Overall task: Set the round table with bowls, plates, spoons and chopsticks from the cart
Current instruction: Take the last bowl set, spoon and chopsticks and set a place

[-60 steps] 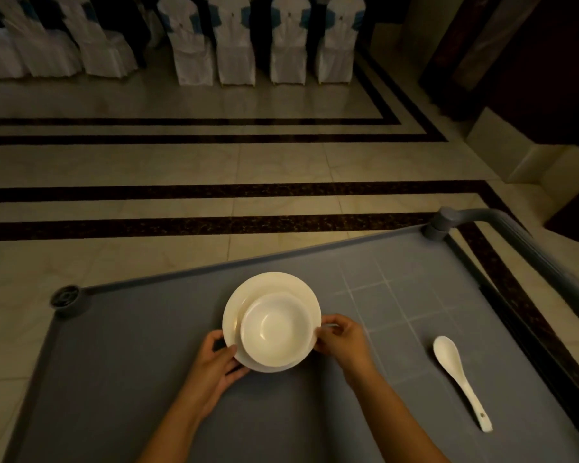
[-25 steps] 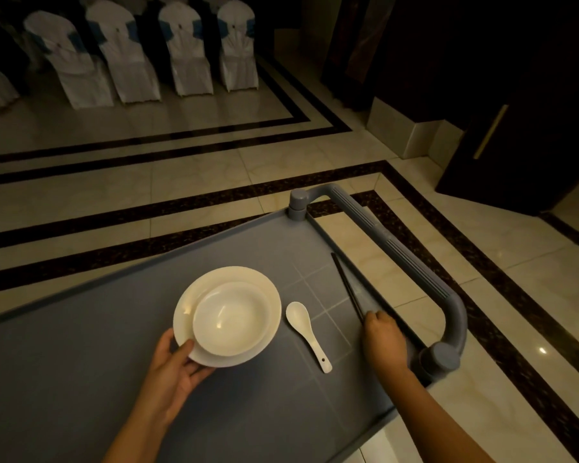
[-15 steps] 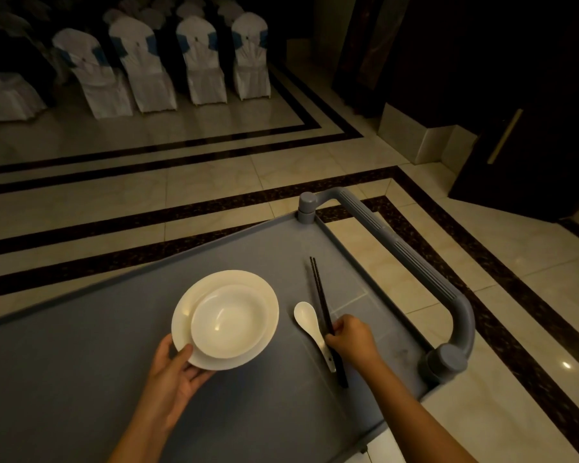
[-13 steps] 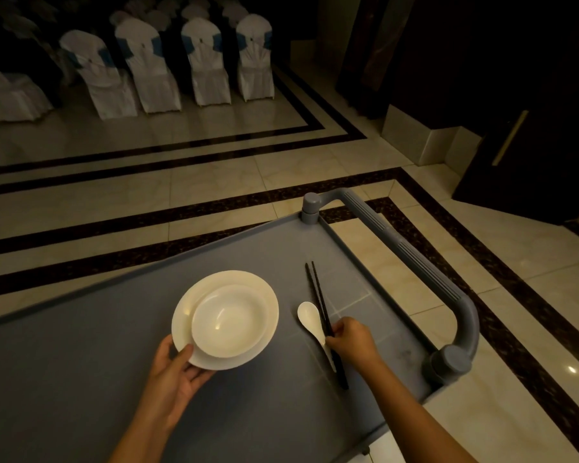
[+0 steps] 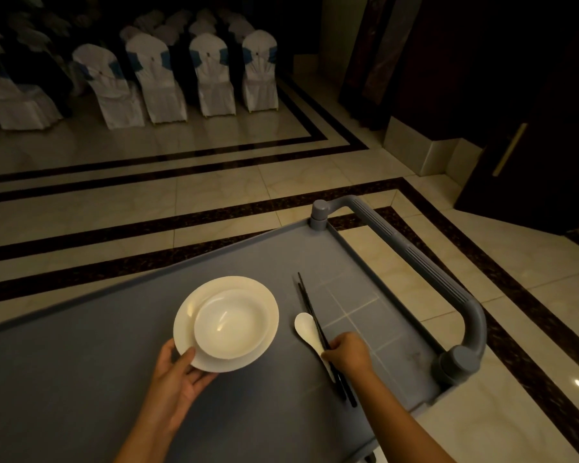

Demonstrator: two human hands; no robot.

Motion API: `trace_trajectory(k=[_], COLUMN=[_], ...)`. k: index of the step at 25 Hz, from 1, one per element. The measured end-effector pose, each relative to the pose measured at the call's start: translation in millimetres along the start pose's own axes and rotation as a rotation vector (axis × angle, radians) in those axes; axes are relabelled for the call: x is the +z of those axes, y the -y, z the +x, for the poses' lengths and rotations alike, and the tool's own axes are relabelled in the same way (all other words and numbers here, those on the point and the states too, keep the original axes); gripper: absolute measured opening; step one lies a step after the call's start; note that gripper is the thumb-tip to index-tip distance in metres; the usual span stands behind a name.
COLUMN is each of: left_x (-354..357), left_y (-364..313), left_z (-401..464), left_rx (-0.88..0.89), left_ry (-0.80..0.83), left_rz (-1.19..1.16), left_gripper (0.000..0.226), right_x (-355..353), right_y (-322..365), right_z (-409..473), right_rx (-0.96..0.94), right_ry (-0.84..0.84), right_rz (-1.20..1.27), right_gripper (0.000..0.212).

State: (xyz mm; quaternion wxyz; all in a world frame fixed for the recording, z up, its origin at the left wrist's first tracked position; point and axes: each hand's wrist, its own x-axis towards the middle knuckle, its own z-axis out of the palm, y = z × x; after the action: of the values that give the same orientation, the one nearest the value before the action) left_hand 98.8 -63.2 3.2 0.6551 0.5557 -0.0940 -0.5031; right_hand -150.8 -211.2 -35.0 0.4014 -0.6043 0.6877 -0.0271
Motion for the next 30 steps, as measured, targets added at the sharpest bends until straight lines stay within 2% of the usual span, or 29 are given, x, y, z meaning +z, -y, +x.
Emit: trace_trajectory(k=[6,10,14,16,24,30], left_x=[-1,-5,-3,1,49,125], left_y=[-7,-14,-24,-27,-21,6], left_z=[-1,-3,-3,-2,-13,-47], left_rx=[-0.009,-0.025,-0.03,-0.037,-0.102,-0.19], left_ry=[0.046,0.079,0.117,0.139,0.319,0.504], left_rz=[0.005,0.015,0.016,0.02,0.053,0.147], left_gripper=[0.034,0.037,0.041,0.042,0.041,0.032], right_x=[15,21,19,9,-49,-108], right_y=[4,4,3,3,-14,-76], right_z=[-14,-22,-33,-42,-100,-163], right_rx=[0.002,0.012,0.137,0.165,0.124,0.12], right_ry=[-0.062,-0.022,0.008,-0.005,-0.217,-0.445], right_rz=[0.025,0.108,0.349,0.487,0.799,0.971], right_gripper=[0.023,0.021,0.019,0.009,0.006,0.008])
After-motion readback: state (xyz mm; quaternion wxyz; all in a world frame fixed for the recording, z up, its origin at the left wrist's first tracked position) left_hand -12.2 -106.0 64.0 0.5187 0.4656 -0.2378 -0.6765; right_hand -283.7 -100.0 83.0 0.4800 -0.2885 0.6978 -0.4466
